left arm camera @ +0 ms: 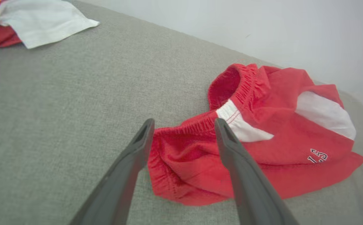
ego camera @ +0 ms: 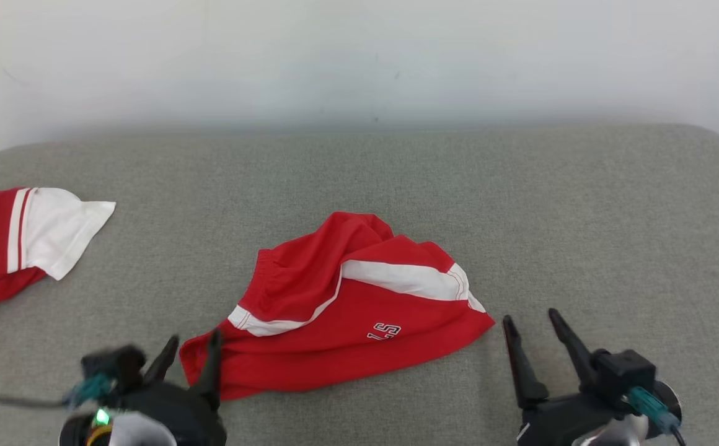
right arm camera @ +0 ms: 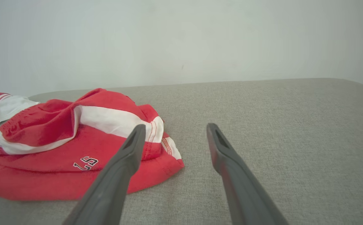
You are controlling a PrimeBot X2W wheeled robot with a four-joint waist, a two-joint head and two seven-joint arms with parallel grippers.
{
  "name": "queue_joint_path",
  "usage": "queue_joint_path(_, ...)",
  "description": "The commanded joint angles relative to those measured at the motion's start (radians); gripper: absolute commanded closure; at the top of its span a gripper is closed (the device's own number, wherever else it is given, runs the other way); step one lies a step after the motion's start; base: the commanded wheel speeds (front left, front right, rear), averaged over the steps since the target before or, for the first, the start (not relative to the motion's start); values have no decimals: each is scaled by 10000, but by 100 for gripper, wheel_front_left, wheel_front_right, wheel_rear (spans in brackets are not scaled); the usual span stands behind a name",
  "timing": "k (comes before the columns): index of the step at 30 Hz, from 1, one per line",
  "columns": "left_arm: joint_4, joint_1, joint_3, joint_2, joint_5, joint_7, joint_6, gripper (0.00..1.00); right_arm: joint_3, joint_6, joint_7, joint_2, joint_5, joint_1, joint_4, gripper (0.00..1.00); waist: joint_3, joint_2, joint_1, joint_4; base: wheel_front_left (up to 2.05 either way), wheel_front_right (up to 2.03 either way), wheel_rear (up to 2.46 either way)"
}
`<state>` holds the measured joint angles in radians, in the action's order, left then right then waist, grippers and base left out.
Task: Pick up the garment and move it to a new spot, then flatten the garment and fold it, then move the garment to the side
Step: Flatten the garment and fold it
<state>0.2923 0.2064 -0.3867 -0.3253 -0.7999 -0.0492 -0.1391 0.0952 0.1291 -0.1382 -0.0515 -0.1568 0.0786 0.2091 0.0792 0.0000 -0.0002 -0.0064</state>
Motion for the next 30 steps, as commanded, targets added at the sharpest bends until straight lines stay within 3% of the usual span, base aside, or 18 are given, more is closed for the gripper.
queue_joint_path(1, -295, 382, -247, -286, 278, 367, 77, 0, 107, 31, 300, -130, 133, 30, -63, 0, 55, 0, 2, -57, 0, 0, 0)
queue_joint_path(5, -809, 1191, -1162, -887, 988, 1863, 287, 0, 478, 31, 1295, -434, 148, 390, -648, 0, 164, 0, 2, -238, 0, 0, 0)
queue_joint_path(9, -658, 1767, -1465, -1246, 1265, 2788, 237, 0, 689, 31, 1638, -603, -40, 593, -999, 0, 281, 0, 2, -441, 0, 0, 0)
queue_joint_path(19, -295, 2274, -1720, -1541, 1231, 3485, 619, 0, 741, 31, 1578, -711, -134, 835, -980, 0, 699, 0, 2, -568, 0, 0, 0)
queue_joint_path(22, -225, 2379, -1800, -1510, 1189, 3586, 760, 17, 736, 31, 1546, -690, -116, 845, -918, 0, 762, 0, 2, -540, 0, 0, 0)
queue_joint_path(23, -190, 2414, -1835, -1512, 1177, 3638, 780, 42, 746, 31, 1539, -678, -111, 838, -895, 0, 772, 0, 2, -533, 0, 0, 0)
queue_joint_path(25, -165, 2442, -1896, -1484, 1162, 3736, 818, 60, 772, 31, 1540, -653, -105, 871, -878, 0, 788, 0, 2, -519, 0, 0, 0)
queue_joint_path(26, -157, 2440, -1934, -1459, 1114, 3793, 860, 74, 781, 31, 1543, -648, -107, 889, -875, 0, 795, 0, 2, -509, 0, 0, 0)
queue_joint_path(29, -192, 2497, -1954, -1454, 1087, 3829, 859, 74, 807, 31, 1548, -653, -114, 939, -865, 0, 824, 0, 2, -472, 0, 0, 0)
queue_joint_path(30, -202, 2510, -1975, -1460, 1114, 3821, 889, 80, 813, 31, 1553, -659, -108, 952, -871, 0, 835, 0, 2, -458, 0, 0, 0)
